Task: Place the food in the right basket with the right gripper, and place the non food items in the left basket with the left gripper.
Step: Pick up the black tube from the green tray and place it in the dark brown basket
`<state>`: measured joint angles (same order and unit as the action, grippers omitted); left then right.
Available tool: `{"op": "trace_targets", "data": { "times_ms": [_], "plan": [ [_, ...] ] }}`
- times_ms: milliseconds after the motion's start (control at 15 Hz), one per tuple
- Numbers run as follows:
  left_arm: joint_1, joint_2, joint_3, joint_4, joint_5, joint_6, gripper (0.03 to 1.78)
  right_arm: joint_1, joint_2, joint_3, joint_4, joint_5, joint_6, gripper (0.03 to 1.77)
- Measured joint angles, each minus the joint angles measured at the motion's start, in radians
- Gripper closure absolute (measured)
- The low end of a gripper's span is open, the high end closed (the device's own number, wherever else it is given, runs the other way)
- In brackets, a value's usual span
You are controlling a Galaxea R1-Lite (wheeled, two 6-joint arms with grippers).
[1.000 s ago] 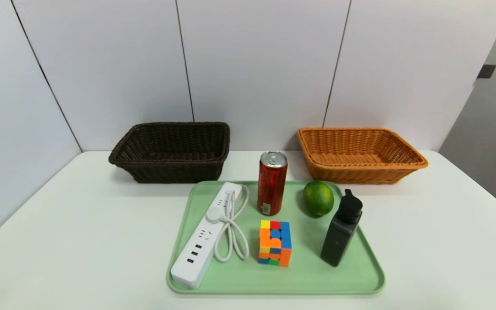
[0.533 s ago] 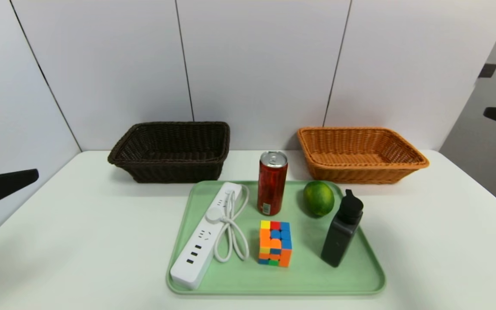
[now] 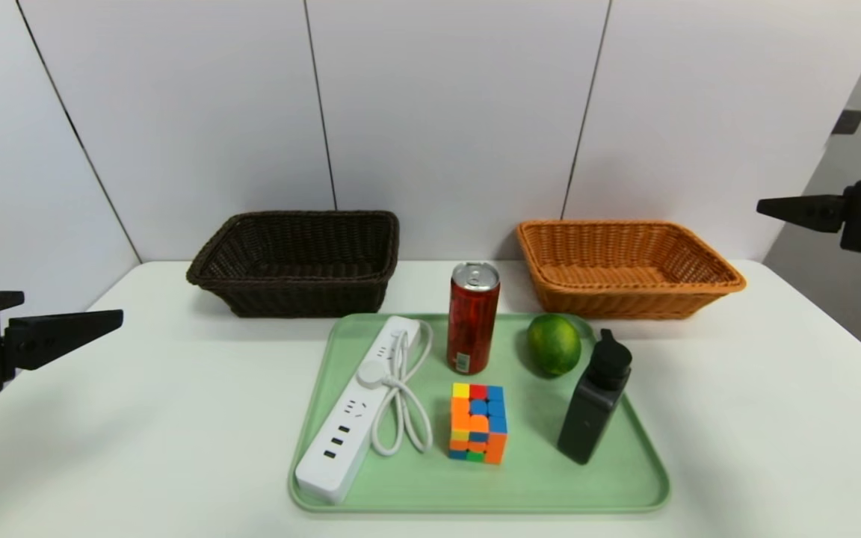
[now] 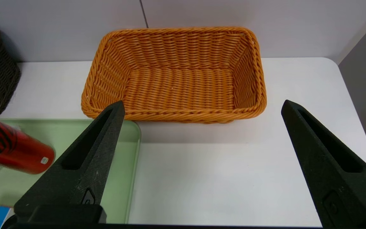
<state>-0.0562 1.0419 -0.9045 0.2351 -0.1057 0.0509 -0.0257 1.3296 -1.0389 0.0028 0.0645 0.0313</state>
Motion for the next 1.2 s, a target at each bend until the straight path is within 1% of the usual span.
{"op": "trace_targets", "data": {
  "times_ms": [133,200,267,333,400,467,533,667,733,800,933,1000,1067,1200],
  "plan": [
    [-0.047,0.044,0.006,-0.027,0.001,-0.025,0.12,-0.005,0.044,-0.016,-0.033,0.002,-0.014,0.10],
    [-0.089,0.069,0.006,-0.033,0.009,-0.057,0.12,-0.006,0.068,-0.019,-0.069,0.008,-0.024,0.10],
    [-0.139,0.091,0.000,-0.035,0.017,-0.097,0.12,-0.006,0.089,-0.019,-0.116,0.023,-0.029,0.10],
    [-0.198,0.113,-0.012,-0.036,0.030,-0.152,0.12,-0.005,0.104,-0.013,-0.146,0.053,-0.034,0.10],
    [-0.265,0.139,-0.033,-0.034,0.055,-0.233,0.12,-0.004,0.114,-0.010,-0.134,0.079,-0.045,0.10],
    [-0.333,0.163,-0.051,-0.034,0.094,-0.303,0.12,-0.003,0.121,-0.012,-0.103,0.086,-0.053,0.10],
    [-0.398,0.187,-0.065,-0.040,0.139,-0.353,0.12,-0.001,0.127,-0.023,-0.066,0.090,-0.057,0.10],
    [-0.528,0.236,-0.078,-0.088,0.208,-0.382,0.12,0.002,0.137,-0.034,-0.046,0.091,-0.058,0.10],
    [-0.589,0.260,-0.074,-0.139,0.234,-0.384,0.12,0.003,0.142,-0.036,-0.046,0.090,-0.057,0.10],
    [-0.653,0.288,-0.051,-0.217,0.270,-0.383,0.12,0.003,0.144,-0.038,-0.046,0.089,-0.057,0.10],
    [-0.754,0.338,0.040,-0.403,0.345,-0.349,0.12,0.002,0.146,-0.046,-0.045,0.086,-0.057,0.10],
    [-0.793,0.363,0.092,-0.503,0.371,-0.318,0.12,0.000,0.147,-0.049,-0.046,0.086,-0.058,0.10],
    [-0.829,0.391,0.139,-0.612,0.384,-0.289,0.12,-0.004,0.147,-0.050,-0.045,0.086,-0.057,0.10],
    [-0.878,0.449,0.187,-0.773,0.389,-0.268,0.12,-0.006,0.145,-0.049,-0.044,0.087,-0.055,0.10]
  ]
}}
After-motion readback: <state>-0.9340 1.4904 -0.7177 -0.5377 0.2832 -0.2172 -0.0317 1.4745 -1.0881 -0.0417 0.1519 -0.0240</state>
